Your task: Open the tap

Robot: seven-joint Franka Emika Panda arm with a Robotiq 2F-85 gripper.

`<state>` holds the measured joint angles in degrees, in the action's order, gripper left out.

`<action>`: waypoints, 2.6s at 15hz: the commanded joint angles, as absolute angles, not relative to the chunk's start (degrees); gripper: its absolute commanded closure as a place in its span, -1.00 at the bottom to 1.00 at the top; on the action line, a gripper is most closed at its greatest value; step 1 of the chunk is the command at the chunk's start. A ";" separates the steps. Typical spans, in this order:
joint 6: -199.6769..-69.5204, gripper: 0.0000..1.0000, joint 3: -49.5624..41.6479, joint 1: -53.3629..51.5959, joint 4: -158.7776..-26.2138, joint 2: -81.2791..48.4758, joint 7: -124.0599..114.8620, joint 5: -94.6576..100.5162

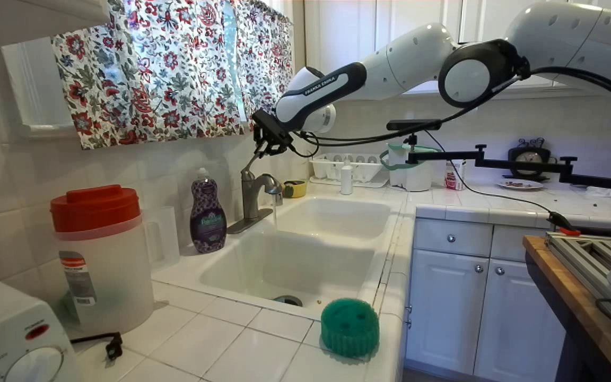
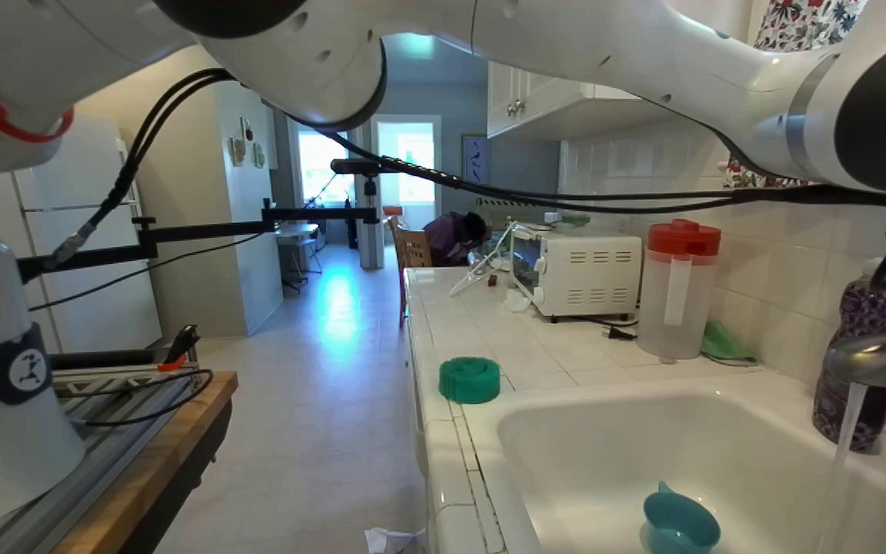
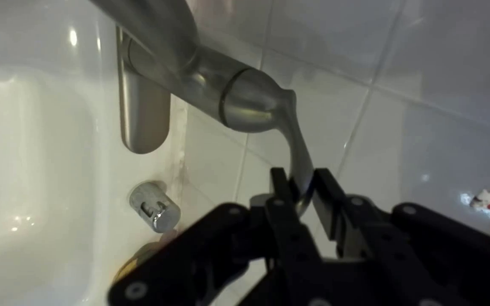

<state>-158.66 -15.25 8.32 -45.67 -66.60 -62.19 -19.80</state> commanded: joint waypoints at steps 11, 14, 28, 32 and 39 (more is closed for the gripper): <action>-154.33 -1.00 -23.78 4.92 -43.12 -65.66 -64.39 -18.43; -155.13 -1.00 -22.76 4.24 -45.16 -63.70 -66.51 -20.17; -152.07 -1.00 -21.27 0.81 -70.41 -46.82 -61.96 -23.04; -143.09 -1.00 -20.22 0.81 -79.92 -37.59 -52.56 -22.76; -127.37 -1.00 -16.32 4.58 -94.30 -23.46 -45.66 -7.02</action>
<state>-131.10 -18.41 2.59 -88.59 -28.47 -51.09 -11.32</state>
